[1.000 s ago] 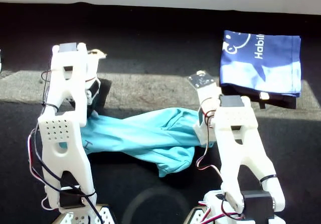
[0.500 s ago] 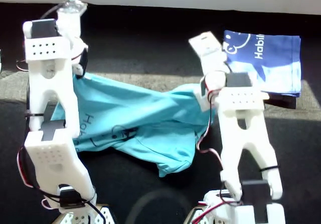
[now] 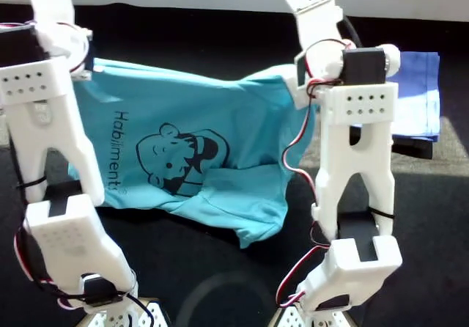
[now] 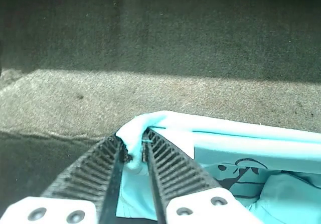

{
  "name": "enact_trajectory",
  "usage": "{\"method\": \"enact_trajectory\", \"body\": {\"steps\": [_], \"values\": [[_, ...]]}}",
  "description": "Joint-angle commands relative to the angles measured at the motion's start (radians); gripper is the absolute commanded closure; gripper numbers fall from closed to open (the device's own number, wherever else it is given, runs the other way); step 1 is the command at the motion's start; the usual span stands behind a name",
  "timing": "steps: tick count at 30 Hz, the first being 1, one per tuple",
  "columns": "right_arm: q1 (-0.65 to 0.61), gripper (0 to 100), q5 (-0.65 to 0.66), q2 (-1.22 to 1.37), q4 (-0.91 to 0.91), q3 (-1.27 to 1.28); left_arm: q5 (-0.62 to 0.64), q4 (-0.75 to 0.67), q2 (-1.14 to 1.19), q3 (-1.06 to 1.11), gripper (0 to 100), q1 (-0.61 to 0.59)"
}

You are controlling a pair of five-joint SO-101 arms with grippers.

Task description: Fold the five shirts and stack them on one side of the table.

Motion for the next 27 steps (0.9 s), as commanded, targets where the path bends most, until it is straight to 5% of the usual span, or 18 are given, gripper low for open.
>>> {"method": "enact_trajectory", "body": {"steps": [1,12,27], "values": [[-0.070,99.2,0.003,-0.001,0.019,-0.005,-0.011,0.002,-0.110,0.148,99,-0.077],[-0.371,99.2,-0.018,-0.002,0.018,0.328,-0.186,-0.005,-0.162,0.674,99,-0.219],[-0.723,99.2,-0.140,-0.005,-0.119,0.734,-0.342,-0.005,0.027,0.713,99,-0.452]]}}
